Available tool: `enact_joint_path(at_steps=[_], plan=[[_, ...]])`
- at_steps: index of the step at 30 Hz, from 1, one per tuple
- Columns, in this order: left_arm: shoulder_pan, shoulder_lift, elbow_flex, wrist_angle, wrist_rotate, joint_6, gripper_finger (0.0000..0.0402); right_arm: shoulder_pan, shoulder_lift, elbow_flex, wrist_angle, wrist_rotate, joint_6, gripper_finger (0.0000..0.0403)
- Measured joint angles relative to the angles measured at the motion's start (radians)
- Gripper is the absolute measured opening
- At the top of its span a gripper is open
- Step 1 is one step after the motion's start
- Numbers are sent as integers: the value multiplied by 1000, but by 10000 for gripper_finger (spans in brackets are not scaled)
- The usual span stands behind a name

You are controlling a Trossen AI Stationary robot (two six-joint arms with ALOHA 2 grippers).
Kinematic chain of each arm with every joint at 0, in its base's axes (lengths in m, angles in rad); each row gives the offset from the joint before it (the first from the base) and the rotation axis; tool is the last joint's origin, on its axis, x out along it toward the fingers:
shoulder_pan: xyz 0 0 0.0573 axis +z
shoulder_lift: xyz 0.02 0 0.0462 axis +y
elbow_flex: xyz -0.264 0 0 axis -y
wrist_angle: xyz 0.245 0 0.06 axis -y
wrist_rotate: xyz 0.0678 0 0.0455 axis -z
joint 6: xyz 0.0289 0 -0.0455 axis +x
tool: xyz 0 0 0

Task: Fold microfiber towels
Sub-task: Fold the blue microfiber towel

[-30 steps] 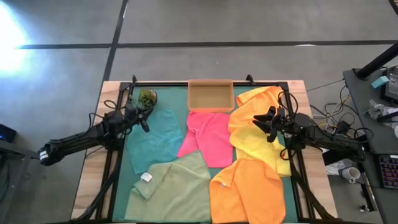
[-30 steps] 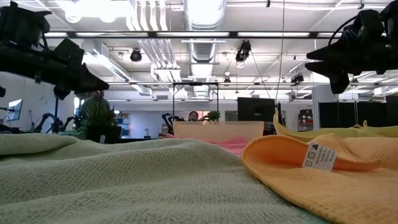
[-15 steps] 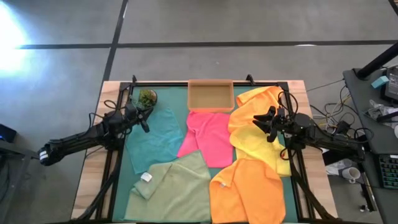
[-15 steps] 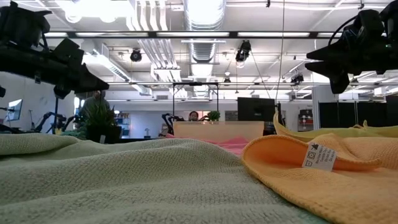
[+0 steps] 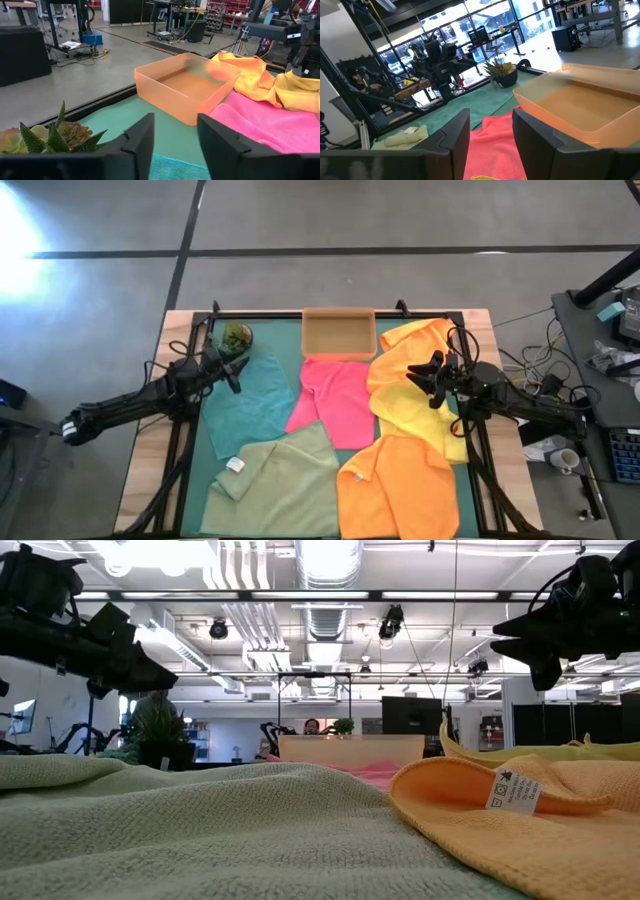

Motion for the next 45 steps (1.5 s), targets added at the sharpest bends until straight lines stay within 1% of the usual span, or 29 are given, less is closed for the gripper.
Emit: enact_joint_path(at_steps=[3, 6, 8, 10, 12, 17, 20, 27, 31, 34, 39, 45], plan=[[0, 5, 0, 1, 0, 0, 162, 0, 0, 0, 0, 0, 0, 139], [0, 7, 0, 38, 5, 4, 168, 0, 0, 0, 0, 0, 0, 139], [0, 7, 9, 69, 52, 1, 168, 0, 0, 0, 0, 0, 0, 139], [0, 11, 41, 78, 123, 12, 168, 0, 0, 0, 0, 0, 0, 139], [-1, 22, 77, 78, 166, 36, 169, 0, 0, 0, 0, 0, 0, 139], [-1, 95, 181, 62, 186, 107, 169, 0, 0, 0, 0, 0, 0, 139], [-7, 166, 268, -35, 190, 151, 169, 0, 0, 0, 0, 0, 0, 139], [-57, 376, 533, -432, 193, 163, 169, 0, 0, 0, 0, 0, 0, 139], [-122, 467, 635, -576, 195, 159, 169, 0, 0, 0, 0, 0, 0, 139], [-196, 524, 672, -652, 196, 141, 169, 0, 0, 0, 0, 0, 0, 139], [-356, 604, 692, -769, 195, 69, 169, 0, 0, 0, 0, 0, 0, 139], [-557, 681, 692, -843, 184, -87, 169, 0, 0, 0, 0, 0, 0, 139]])
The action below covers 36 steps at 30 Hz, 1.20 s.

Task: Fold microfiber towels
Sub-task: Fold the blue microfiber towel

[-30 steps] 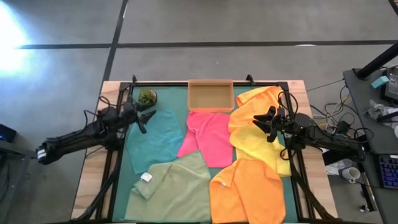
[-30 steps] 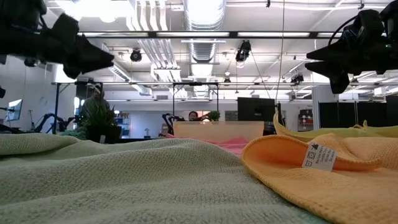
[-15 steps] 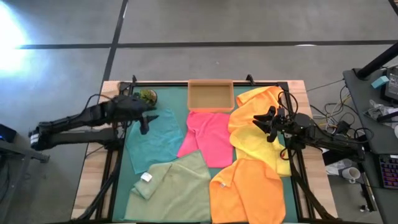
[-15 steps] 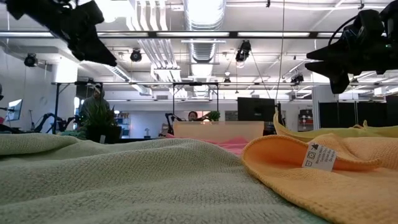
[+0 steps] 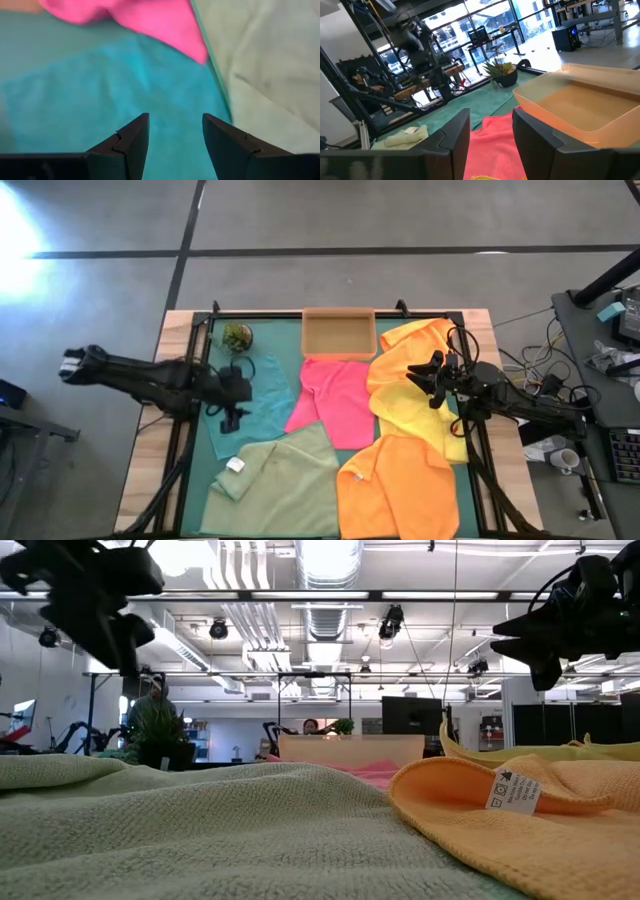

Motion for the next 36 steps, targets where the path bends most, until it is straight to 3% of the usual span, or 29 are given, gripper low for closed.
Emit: enact_joint_path(at_steps=[17, 26, 36], plan=[[-494, 233, 3, -139, 5, -700, 169, 0, 0, 0, 0, 0, 0, 139], [-612, 400, 75, -130, 6, -807, 169, 0, 0, 0, 0, 0, 0, 139], [-629, 553, 94, -133, 78, -808, 169, 0, 0, 0, 0, 0, 0, 139]])
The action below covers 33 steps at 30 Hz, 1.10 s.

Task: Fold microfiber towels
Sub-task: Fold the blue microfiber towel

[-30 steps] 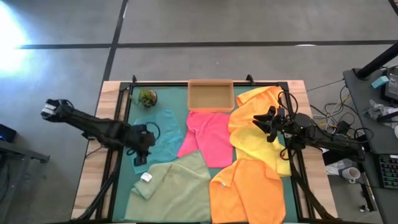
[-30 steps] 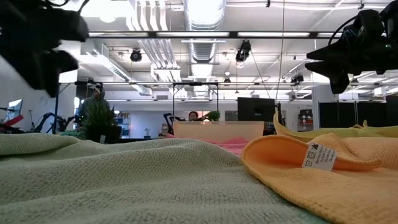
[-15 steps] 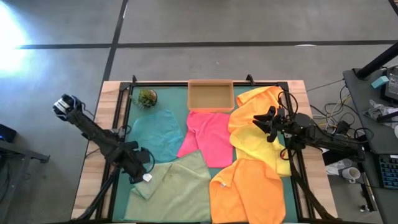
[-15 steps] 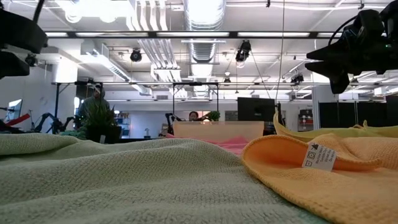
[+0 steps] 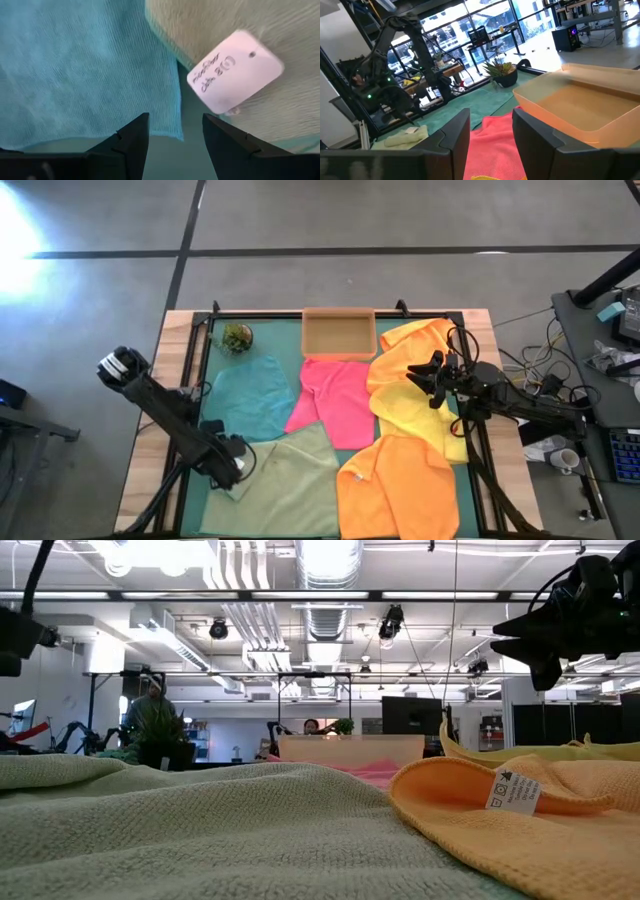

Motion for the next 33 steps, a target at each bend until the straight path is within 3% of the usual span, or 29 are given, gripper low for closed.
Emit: enact_joint_path(at_steps=[23, 27, 33], plan=[[1, 122, -12, 6, 5, -25, 162, 0, 0, 0, 0, 0, 0, 139], [1, 139, -13, 6, 5, -25, 123, 0, 0, 0, 0, 0, 0, 139], [1, 120, -18, -3, -32, -27, 26, 0, 0, 0, 0, 0, 0, 139]])
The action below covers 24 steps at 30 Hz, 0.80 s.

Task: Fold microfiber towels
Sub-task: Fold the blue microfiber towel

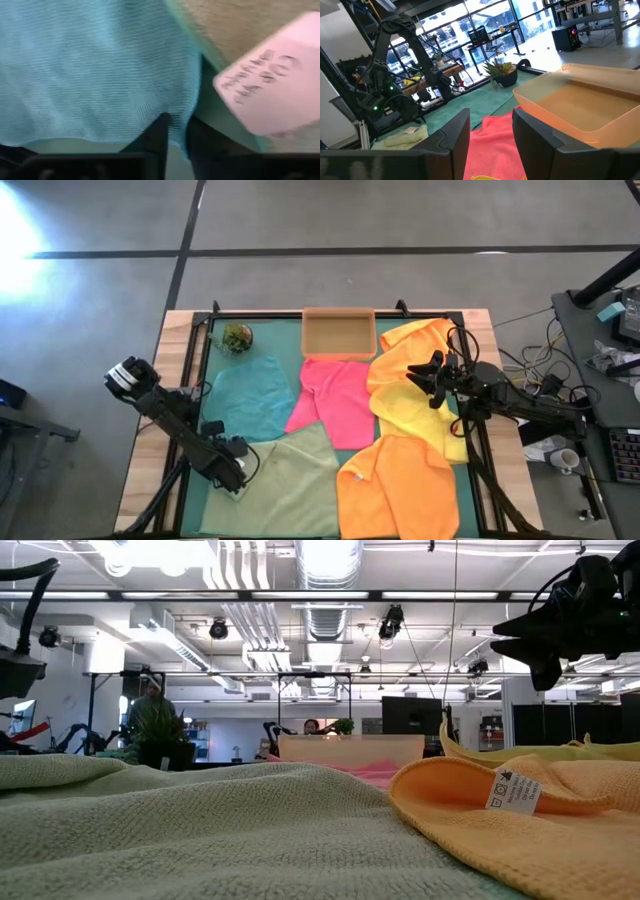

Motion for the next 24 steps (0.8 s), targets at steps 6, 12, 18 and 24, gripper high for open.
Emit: enact_joint_path(at_steps=[6, 12, 18, 24], plan=[[2, -5, 4, 2, -50, 0, 6, 0, 0, 0, 0, 0, 0, 139], [3, -13, 4, -25, -47, 0, 1, 0, 0, 0, 0, 0, 0, 139], [3, -33, 35, -127, -52, 0, 0, 0, 0, 0, 0, 0, 0, 139], [3, -58, 63, -202, -79, -25, 0, 0, 0, 0, 0, 0, 0, 139]])
